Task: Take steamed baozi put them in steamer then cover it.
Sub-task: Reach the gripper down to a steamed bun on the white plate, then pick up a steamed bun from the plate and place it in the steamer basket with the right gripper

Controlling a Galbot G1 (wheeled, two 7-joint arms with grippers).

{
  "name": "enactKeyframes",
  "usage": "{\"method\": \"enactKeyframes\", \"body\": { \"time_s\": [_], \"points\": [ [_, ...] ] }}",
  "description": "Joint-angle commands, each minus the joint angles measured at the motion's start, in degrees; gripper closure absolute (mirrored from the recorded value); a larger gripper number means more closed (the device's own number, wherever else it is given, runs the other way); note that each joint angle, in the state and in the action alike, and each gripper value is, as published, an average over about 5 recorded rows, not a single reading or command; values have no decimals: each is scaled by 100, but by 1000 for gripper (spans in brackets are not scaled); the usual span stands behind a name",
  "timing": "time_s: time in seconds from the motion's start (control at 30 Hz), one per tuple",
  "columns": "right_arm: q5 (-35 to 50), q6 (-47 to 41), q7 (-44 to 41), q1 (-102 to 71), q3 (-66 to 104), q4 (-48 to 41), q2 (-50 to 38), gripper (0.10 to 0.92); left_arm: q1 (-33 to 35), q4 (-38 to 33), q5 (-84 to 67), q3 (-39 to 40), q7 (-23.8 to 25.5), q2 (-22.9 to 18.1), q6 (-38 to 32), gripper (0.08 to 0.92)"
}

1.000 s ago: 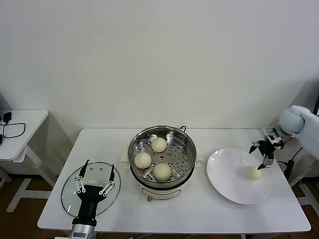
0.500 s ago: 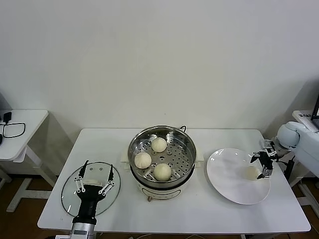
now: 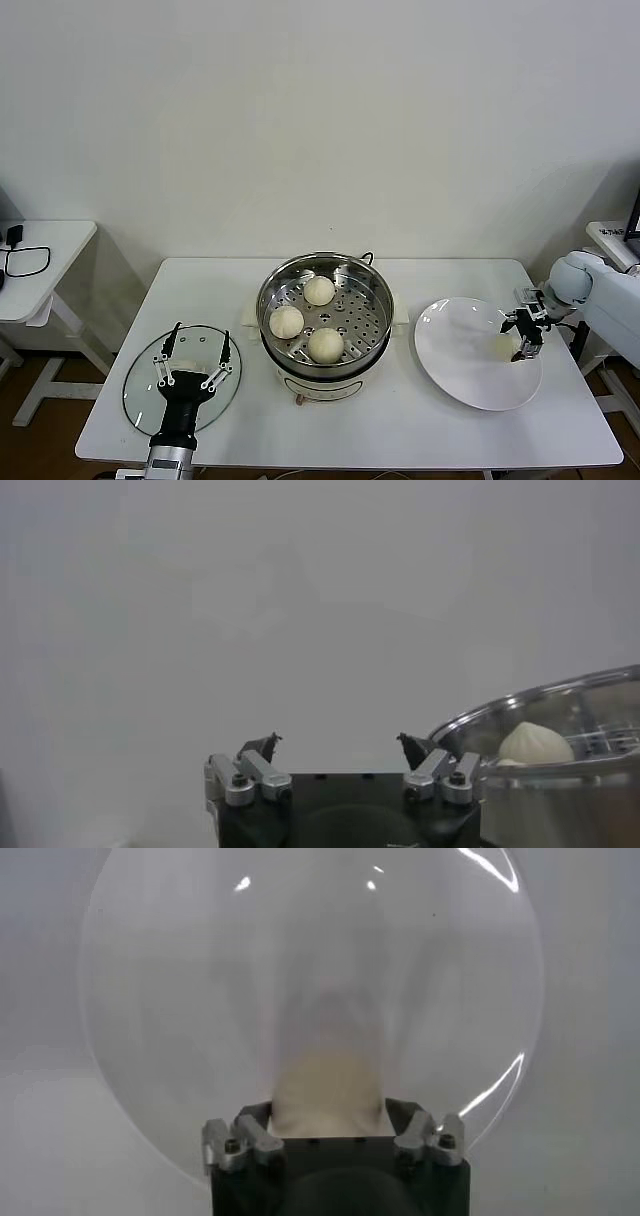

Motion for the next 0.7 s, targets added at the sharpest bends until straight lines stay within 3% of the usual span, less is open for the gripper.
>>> {"method": "enactKeyframes", "body": {
  "time_s": [0.03,0.23,0.5,0.7],
  "points": [
    [-19,-12,19,-48,5,30,31,346,-16,6,8,1,3,-7,-5,177],
    [239,-85,-223,634,-332,447,-112,409,19,-34,22,6,3,17,-13,177],
    [1543,-488,-1276,3346,-2202,1497,85,417,34,-114,26,89,-4,54,-16,177],
    [2837,-979,-1208,4752,-3257,2275,834,414,31,-163,23,95,-16,80,-22,177]
  ]
}}
